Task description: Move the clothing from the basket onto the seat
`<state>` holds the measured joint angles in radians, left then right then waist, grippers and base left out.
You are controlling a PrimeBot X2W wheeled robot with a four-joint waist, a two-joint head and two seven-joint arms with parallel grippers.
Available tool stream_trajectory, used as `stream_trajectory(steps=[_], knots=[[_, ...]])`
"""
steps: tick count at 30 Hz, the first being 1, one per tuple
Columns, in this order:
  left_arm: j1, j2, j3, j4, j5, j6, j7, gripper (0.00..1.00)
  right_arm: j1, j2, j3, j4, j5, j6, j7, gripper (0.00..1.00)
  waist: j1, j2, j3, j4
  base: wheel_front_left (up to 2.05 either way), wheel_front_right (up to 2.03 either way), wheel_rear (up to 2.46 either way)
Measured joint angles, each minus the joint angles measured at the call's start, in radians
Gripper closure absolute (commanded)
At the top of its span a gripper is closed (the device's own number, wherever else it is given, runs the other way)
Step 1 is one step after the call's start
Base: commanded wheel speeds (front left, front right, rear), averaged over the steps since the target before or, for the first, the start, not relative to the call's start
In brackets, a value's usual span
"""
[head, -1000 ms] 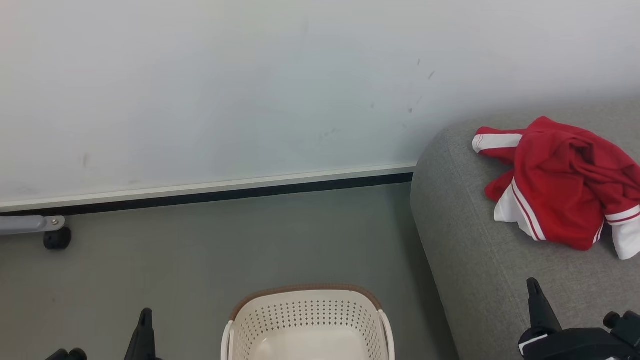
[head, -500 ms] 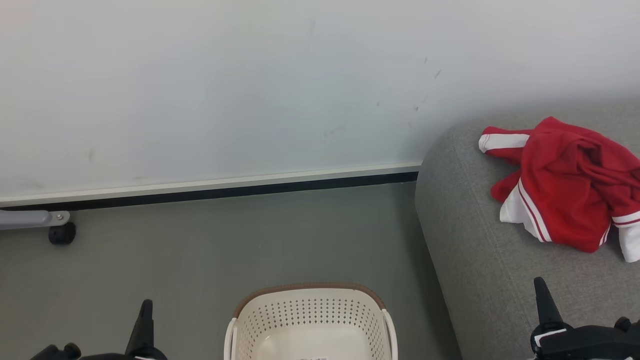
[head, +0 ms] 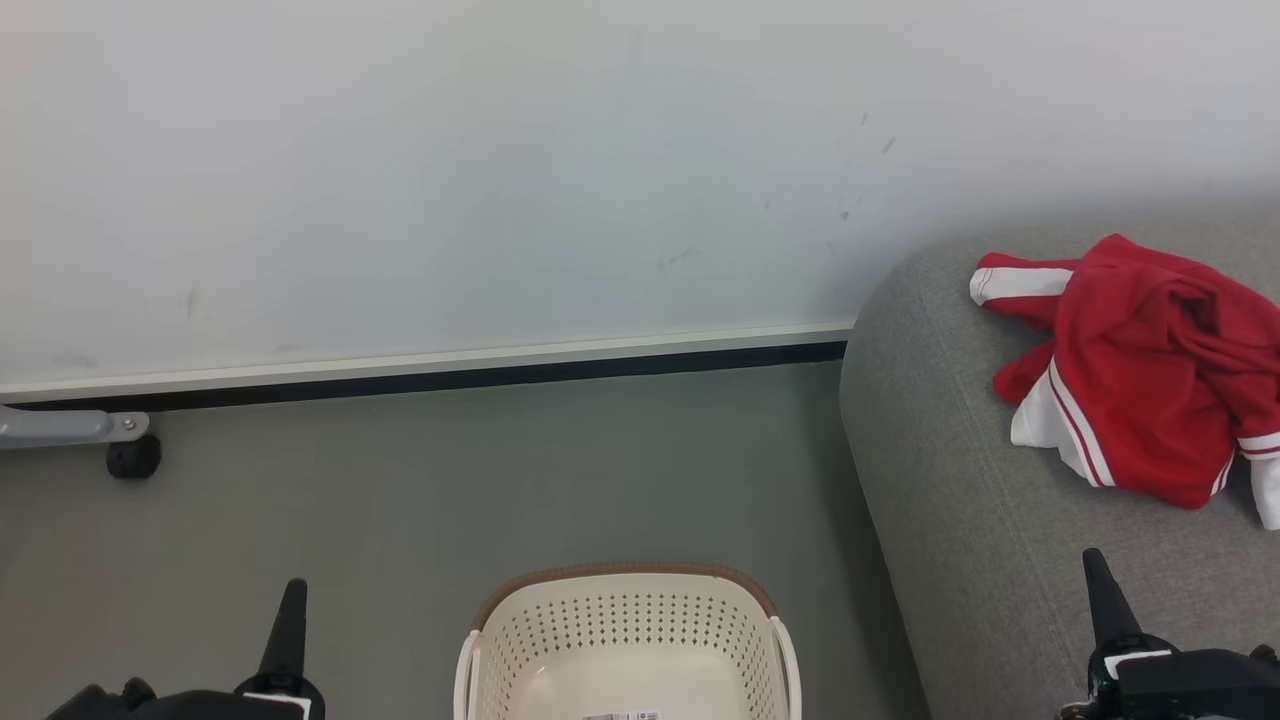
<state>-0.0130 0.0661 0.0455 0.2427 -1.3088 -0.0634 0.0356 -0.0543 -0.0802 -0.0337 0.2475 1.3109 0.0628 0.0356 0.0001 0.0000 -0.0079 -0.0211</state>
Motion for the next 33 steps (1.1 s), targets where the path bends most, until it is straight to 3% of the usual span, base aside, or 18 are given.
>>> stream_trajectory(steps=[24, 33], knots=[[-0.058, -0.023, 0.044, 0.035, -0.278, -0.052, 0.077, 1.0, -0.028, 0.034, -0.097, 0.032, 0.283, 0.053, 0.077, 1.0, 0.0, 0.0, 0.009, 0.021, 0.0, 0.0, 0.0], [-0.065, -0.023, 0.045, 0.036, -0.292, -0.053, 0.078, 1.0, -0.035, 0.036, -0.1, 0.034, 0.285, 0.053, 0.078, 1.0, 0.0, 0.0, 0.009, 0.021, 0.0, 0.0, 0.0]])
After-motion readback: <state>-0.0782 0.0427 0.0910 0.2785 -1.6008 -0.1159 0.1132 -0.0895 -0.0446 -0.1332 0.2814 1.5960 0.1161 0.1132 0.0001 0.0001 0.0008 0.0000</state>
